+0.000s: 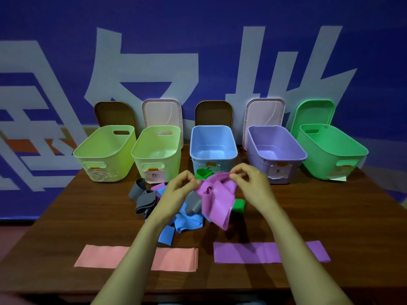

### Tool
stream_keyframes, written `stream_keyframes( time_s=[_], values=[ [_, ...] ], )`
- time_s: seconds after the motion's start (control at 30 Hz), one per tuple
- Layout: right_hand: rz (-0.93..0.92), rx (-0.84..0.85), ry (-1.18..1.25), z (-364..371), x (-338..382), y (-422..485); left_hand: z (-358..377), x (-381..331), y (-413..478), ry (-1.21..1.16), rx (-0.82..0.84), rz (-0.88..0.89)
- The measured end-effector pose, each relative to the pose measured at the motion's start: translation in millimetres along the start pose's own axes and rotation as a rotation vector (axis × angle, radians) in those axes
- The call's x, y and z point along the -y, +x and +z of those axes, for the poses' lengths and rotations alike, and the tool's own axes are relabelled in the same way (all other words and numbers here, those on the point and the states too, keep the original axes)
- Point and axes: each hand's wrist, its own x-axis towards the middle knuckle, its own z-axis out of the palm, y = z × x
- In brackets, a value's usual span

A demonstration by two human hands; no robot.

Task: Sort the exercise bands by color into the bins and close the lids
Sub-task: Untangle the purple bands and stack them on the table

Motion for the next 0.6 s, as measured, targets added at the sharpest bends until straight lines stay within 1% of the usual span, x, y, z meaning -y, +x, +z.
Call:
stream_keyframes(
  time_s=[0.07,0.13,0.2,0.3,0.37,0.43,0.5,0.53,0.6],
  values=[
    [0.019,0.005,-0.015,2.1,1.3,-0.4,1.3,1.1,0.6,-0.014,-0.032,-0.005],
    [0.029,-0.004,-0.061,6.6,5.2,-1.4,6.9,-0.6,2.6,-0.002,-0.026,-0.026],
    [0.016,0.002,-0.106,10.9,10.2,-1.5,12.6,-3.5,4.1,0.057,0.026,-0.06],
    [-0.038,0.022,-0.11,13.5,15.6,-2.8,12.4,-6.3,5.6,0.198,0.085,-0.057],
    [-0.086,0.03,-0.103,13.0,13.9,-4.2,9.7,-6.5,7.6,0.356,0.079,-0.027],
    [-0.121,0.055,-0.071,11.7,10.8,-5.9,8.2,-5.9,10.1,0.471,0.034,0.04],
    [-0.196,0.124,-0.079,10.3,8.3,-8.2,8.0,-5.7,12.9,0.497,0.003,0.104],
    [-0.242,0.164,-0.121,10.5,7.5,-9.3,8.0,-6.0,13.9,0.508,-0.001,0.131],
    [-0.308,0.176,-0.198,13.2,5.3,-10.3,8.5,-6.3,15.8,0.533,-0.003,0.167]
  ],
)
